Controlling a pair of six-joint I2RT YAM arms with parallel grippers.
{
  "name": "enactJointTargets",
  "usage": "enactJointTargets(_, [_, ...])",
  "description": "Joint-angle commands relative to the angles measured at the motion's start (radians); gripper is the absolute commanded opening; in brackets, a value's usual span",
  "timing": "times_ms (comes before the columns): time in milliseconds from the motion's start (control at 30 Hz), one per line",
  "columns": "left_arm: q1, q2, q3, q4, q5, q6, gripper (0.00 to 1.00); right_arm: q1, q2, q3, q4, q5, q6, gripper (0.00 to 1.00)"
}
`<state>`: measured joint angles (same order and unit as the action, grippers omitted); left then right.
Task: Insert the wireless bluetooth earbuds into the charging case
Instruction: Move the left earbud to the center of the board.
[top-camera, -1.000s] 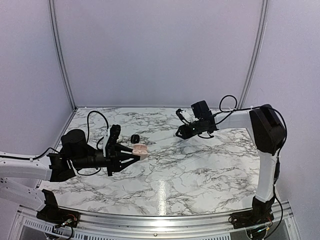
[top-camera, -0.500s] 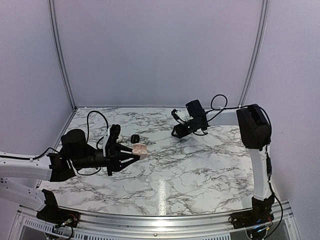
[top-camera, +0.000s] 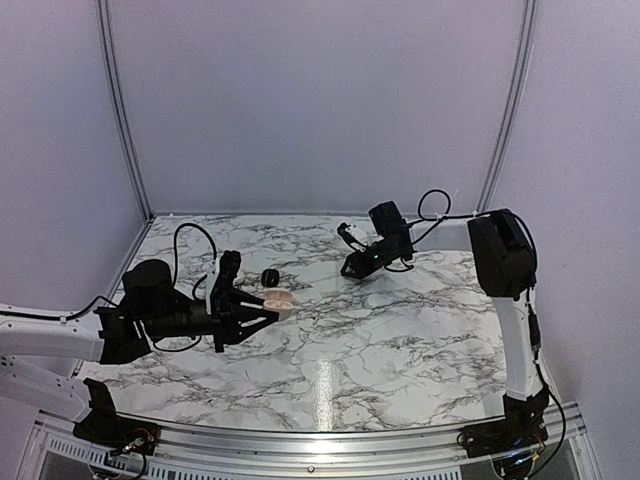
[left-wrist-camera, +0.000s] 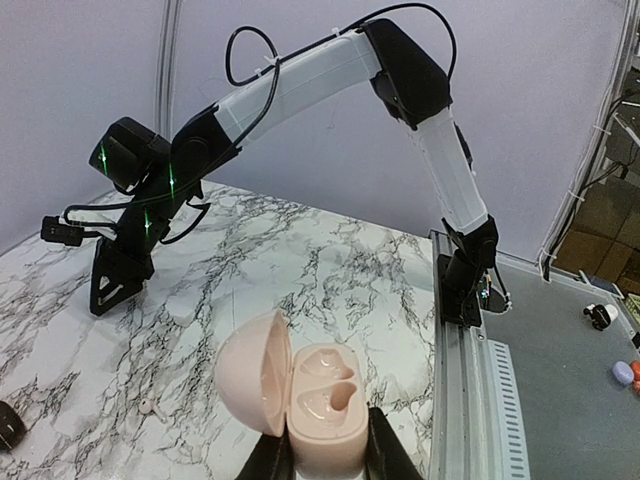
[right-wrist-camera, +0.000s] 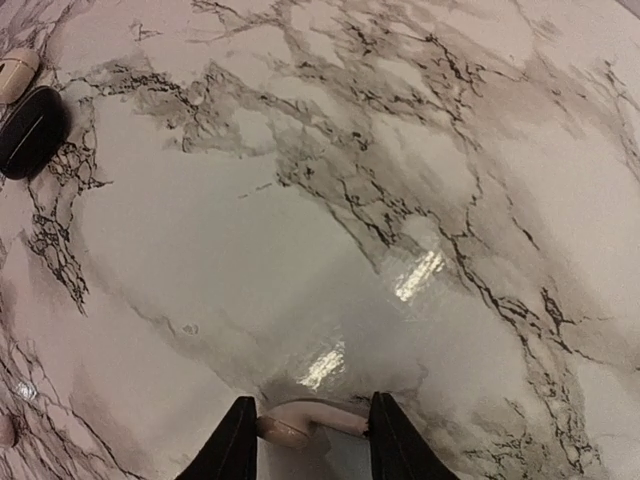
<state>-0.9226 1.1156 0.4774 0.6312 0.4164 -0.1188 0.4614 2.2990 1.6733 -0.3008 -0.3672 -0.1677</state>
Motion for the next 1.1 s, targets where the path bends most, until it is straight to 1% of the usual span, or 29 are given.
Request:
enactJointTargets(0, [0.007,-0.011,-0.007,0.028,-0.004,0.008,0.00,0.006,-0.031,-0.034,-0.058,-0.030,-0.032,0.37])
enactJointTargets(167, [0.007,-0.001,-0.001,0.028,0.003,0.007,0.00,0.032,-0.027,-0.025,-0.097,0.026,-0.063,0.33])
enactJointTargets(267, [0.007,-0.006,-0.001,0.028,0.002,0.007,0.00,0.059,-0.034,-0.018,-0.135,0.071,-0.076,0.32])
enactJointTargets(500, [0.008,-0.007,-0.004,0.028,0.002,0.006,0.00,0.090,-0.105,-0.107,-0.142,0.090,-0.056,0.32])
enactJointTargets(767, [0.010,-0.003,-0.003,0.028,0.003,0.007,0.00,0.123,-0.260,-0.313,-0.157,0.083,0.052,0.31])
enactJointTargets(900, [0.009,0.007,-0.004,0.028,0.004,0.010,0.00,0.156,-0.359,-0.435,-0.134,0.033,0.137,0.32])
enactJointTargets(1000, [0.009,0.015,-0.002,0.028,0.008,0.007,0.00,0.199,-0.402,-0.478,-0.149,0.036,0.192,0.35])
enactJointTargets(1033, [0.009,0.015,-0.002,0.028,0.008,0.007,0.00,0.209,-0.414,-0.495,-0.149,0.037,0.215,0.38])
enactJointTargets(1067, [0.010,0.015,-0.002,0.028,0.006,0.007,0.00,0.216,-0.427,-0.508,-0.150,0.031,0.232,0.43])
